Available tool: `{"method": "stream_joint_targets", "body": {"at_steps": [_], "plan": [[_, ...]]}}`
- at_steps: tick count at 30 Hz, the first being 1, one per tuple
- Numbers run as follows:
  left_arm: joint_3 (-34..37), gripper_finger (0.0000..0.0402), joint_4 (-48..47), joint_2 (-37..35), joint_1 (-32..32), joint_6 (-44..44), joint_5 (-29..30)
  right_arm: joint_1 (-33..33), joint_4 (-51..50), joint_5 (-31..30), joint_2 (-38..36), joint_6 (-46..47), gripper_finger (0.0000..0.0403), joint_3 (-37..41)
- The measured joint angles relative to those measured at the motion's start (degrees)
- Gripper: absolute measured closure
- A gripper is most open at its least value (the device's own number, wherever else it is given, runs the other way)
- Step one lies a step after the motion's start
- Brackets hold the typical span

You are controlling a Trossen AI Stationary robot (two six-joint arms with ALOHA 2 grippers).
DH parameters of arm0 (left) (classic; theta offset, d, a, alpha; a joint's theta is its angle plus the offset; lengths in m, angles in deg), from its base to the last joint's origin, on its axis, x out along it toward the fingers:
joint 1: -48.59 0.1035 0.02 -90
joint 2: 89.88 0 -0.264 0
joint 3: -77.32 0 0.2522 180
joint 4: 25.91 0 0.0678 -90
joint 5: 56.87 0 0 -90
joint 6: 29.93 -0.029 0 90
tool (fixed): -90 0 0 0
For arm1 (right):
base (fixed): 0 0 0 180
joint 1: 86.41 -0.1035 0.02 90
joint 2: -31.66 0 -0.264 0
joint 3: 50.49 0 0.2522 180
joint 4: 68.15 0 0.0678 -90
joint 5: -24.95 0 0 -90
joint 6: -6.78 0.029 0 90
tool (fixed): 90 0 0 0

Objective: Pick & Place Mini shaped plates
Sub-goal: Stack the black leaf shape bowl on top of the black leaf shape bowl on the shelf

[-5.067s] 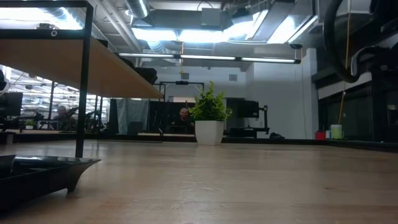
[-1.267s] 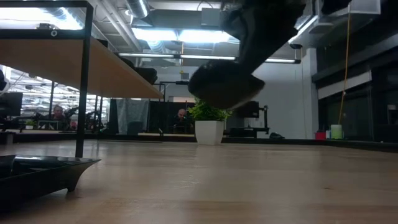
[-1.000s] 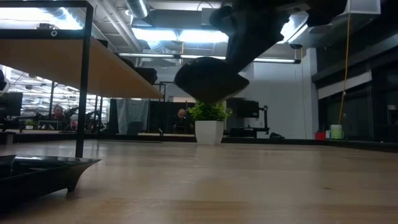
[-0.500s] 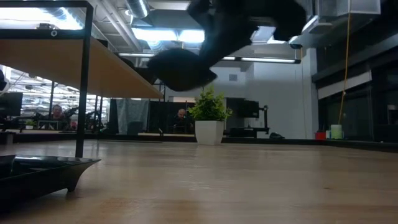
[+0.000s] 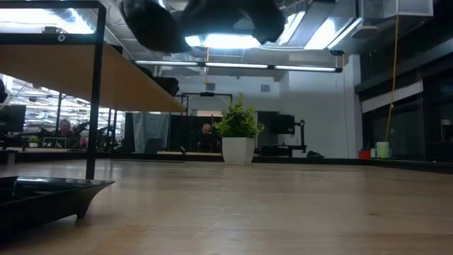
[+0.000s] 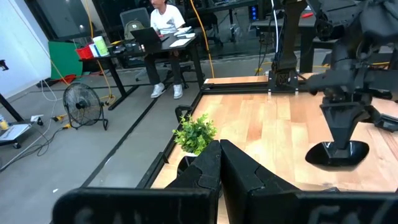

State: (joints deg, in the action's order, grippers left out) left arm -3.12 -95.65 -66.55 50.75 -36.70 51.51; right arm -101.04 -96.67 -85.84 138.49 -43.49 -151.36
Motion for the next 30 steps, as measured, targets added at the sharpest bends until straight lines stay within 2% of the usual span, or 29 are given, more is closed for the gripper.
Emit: {"method": "stream_joint_targets", "body": {"at_steps": [10, 30], "plan": [[0.0, 0.0398, 0.01, 0.0, -0.01, -0.01, 0.02, 3.41, 7.17, -0.97, 0.0, -6.17, 0.0398, 0.0], [0.0, 0.0398, -0.01, -0.02, 0.0, 0.01, 0.01, 11.31, 17.05, 15.93, 0.0, -20.75, 0.0398, 0.0]]}}
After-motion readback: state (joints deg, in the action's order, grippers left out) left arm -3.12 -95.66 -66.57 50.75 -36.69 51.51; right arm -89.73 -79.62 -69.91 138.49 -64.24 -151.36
